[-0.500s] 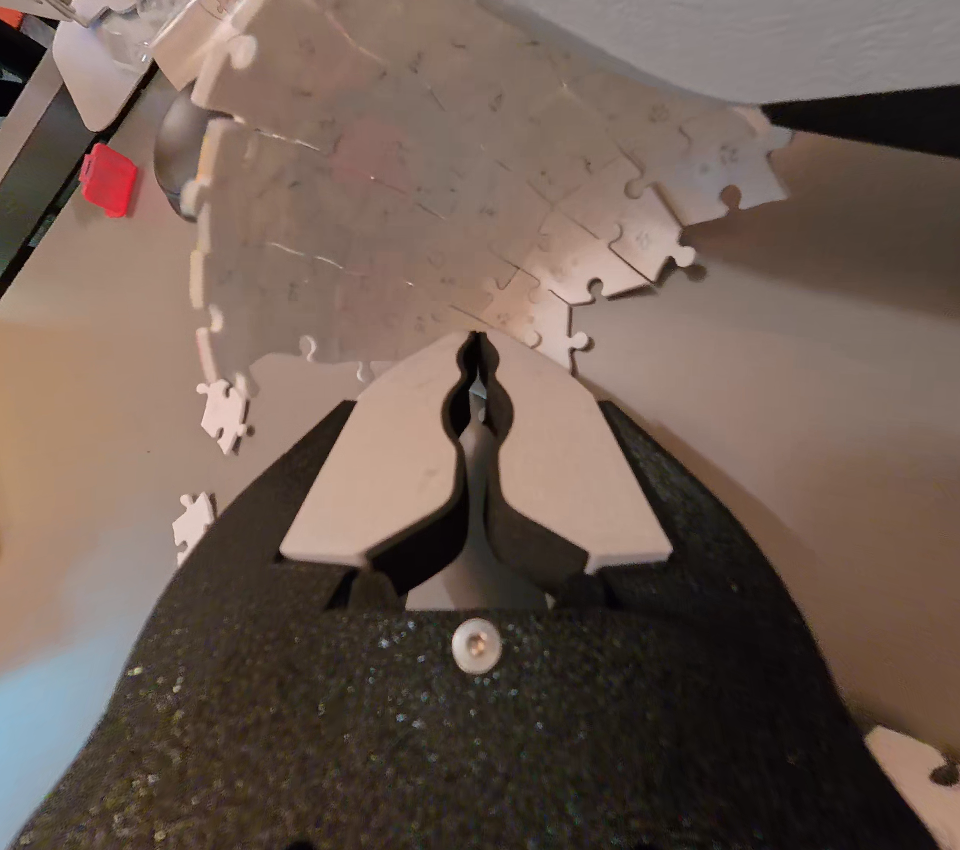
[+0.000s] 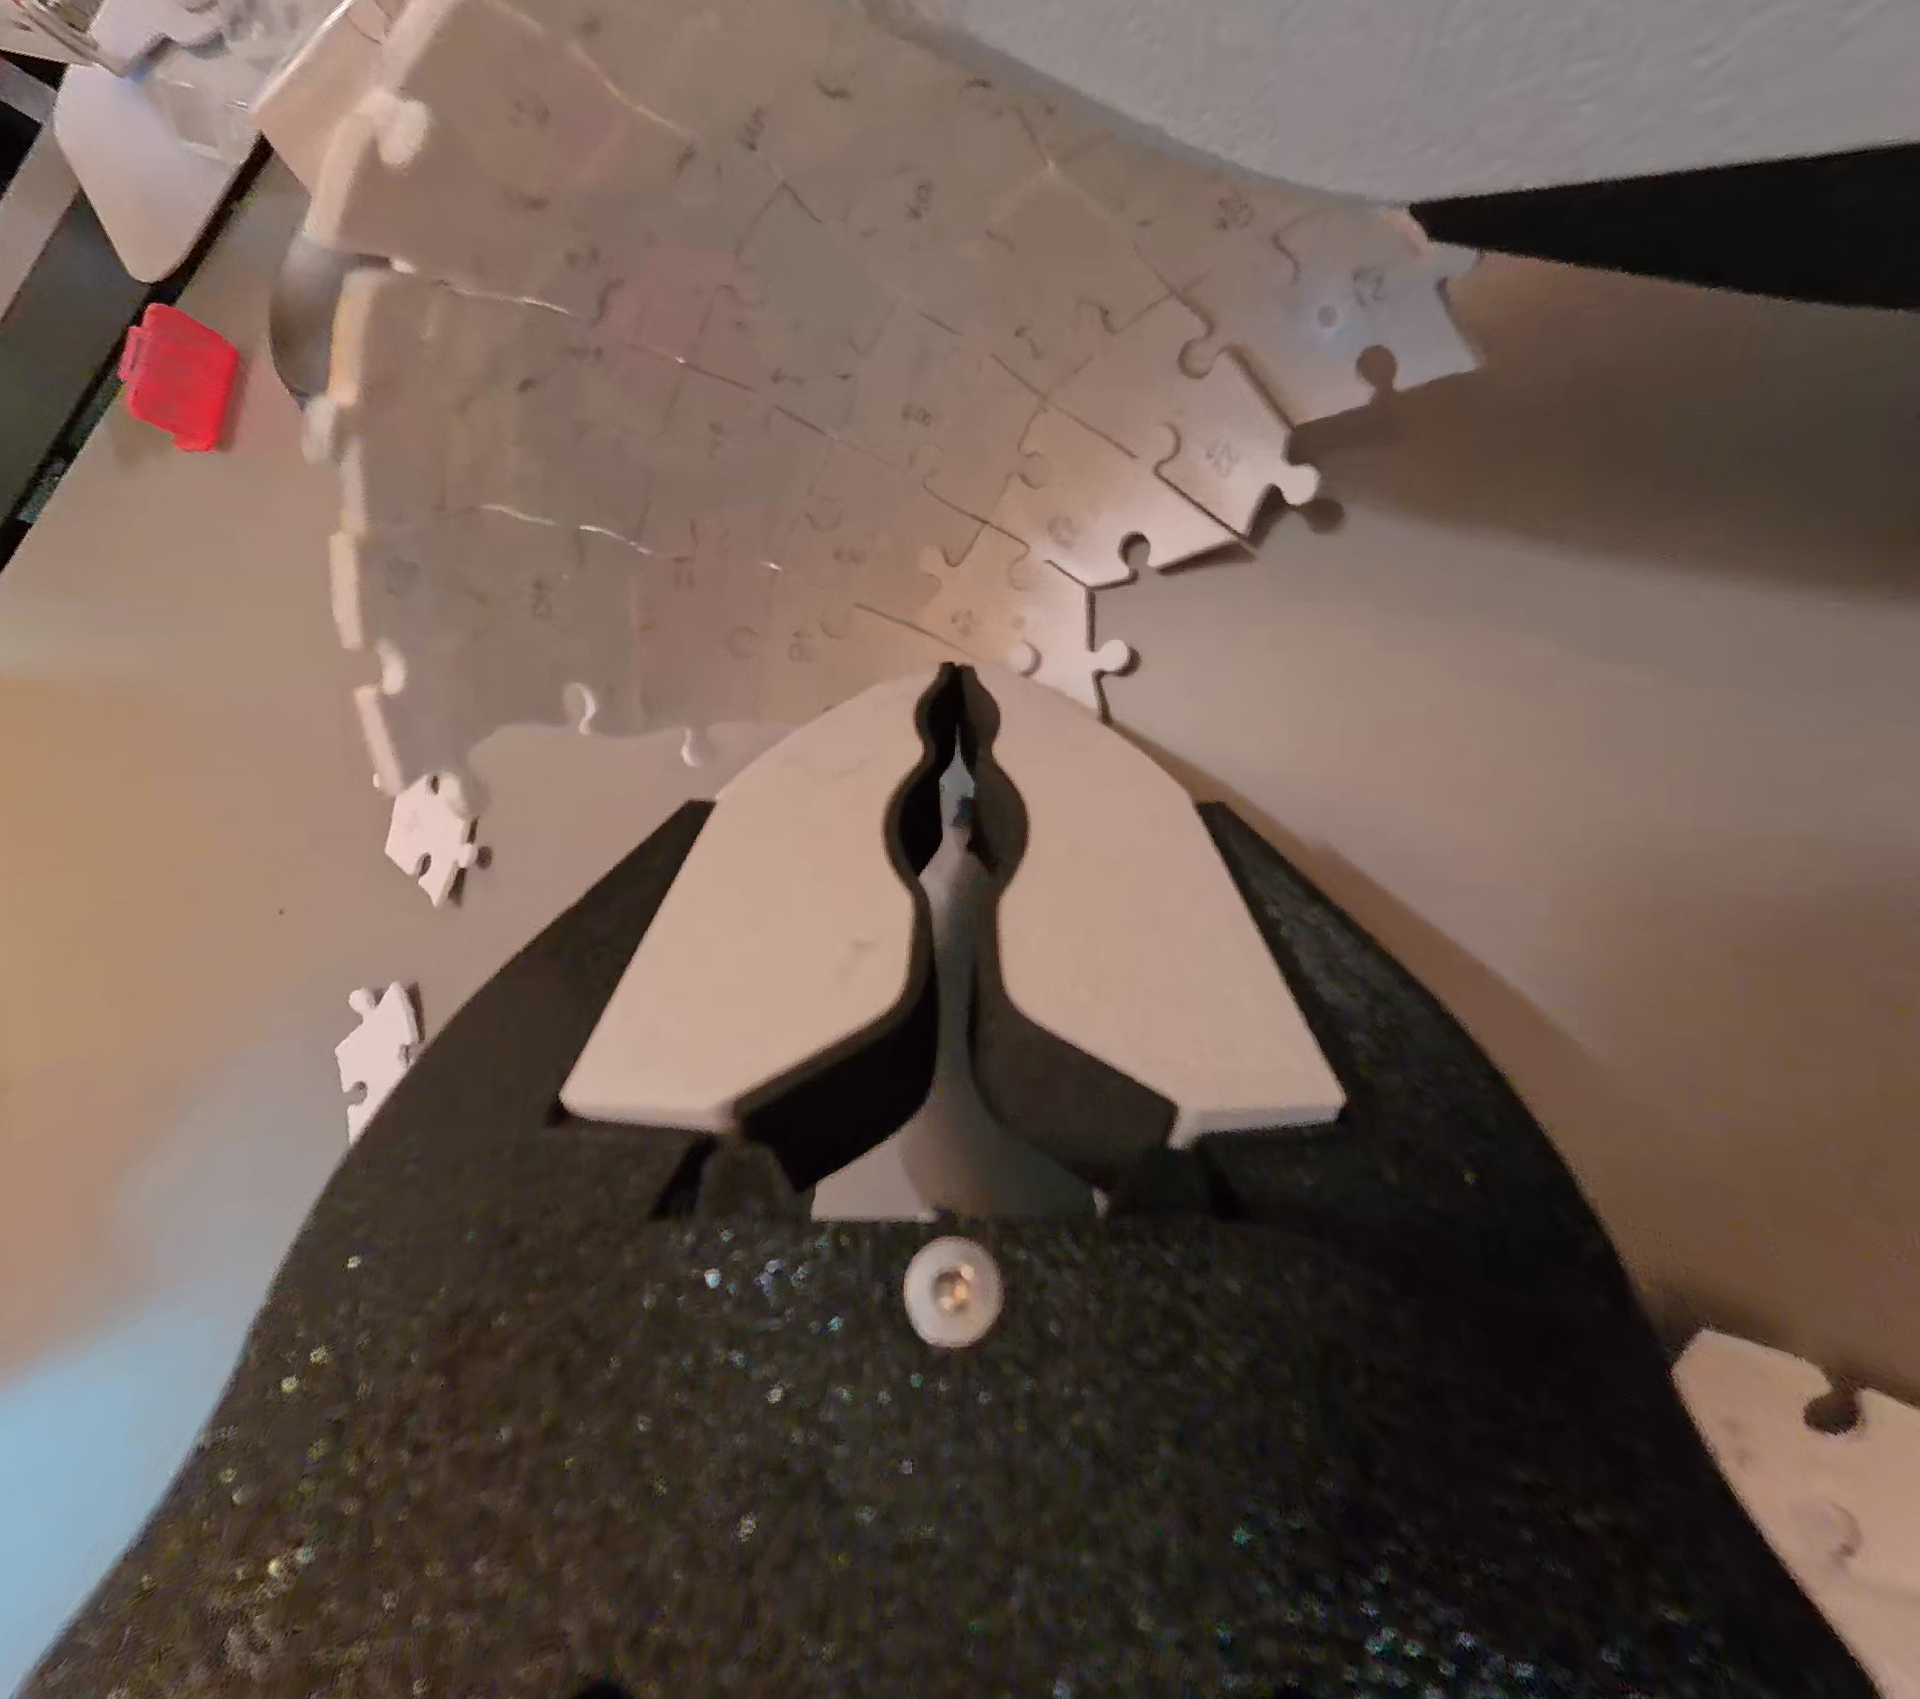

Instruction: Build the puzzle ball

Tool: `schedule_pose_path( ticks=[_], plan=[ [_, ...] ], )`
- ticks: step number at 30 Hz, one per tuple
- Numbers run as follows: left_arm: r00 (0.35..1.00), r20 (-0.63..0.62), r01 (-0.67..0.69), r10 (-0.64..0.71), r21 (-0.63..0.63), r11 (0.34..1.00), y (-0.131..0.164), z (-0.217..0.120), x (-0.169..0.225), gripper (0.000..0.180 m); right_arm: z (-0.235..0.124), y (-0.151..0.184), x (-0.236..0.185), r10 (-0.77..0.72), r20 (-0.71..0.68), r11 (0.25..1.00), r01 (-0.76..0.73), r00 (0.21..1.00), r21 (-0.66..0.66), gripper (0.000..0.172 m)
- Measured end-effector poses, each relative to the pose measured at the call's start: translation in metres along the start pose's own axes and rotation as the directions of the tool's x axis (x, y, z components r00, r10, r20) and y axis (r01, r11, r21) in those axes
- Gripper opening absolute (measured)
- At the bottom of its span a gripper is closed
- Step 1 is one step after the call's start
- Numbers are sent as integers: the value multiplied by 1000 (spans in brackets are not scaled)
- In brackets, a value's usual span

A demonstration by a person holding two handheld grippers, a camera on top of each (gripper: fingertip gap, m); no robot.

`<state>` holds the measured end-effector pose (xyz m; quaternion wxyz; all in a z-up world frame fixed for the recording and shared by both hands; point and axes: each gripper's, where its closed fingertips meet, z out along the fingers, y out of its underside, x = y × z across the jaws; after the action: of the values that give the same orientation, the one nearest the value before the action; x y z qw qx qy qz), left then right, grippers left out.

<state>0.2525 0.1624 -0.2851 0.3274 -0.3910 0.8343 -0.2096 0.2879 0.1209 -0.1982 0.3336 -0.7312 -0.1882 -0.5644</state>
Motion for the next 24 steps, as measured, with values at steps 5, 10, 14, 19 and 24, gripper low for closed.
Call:
schedule_pose_path(
  ticks=[5, 10, 14, 19, 24],
  plan=[
    [999, 9, -42, 42, -14, 999, 0, 0, 0, 0, -1, -2, 0, -10, -5, 1000, 10, 1000, 2, 9],
    [996, 19, -90, 90, -24, 996, 0, 0, 1, 0, -1, -2, 0, -8, -6, 1000, 8, 1000, 3, 9],
    [995, -30, -93, 92, -42, 995, 0, 1, 1, 0, 0, -2, 0, -6, -4, 1000, 6, 1000, 0, 9],
    [997, -79, -12, 15, 31, 999, -4, -3, 0, 0, 1, 2, -1, 8, 4, 1000, -8, 1000, -8, 9],
    [983, -112, -128, 146, 151, 980, -12, -28, 1, 0, 4, 9, -3, 35, 22, 999, -35, 999, -18, 10]
  ],
)
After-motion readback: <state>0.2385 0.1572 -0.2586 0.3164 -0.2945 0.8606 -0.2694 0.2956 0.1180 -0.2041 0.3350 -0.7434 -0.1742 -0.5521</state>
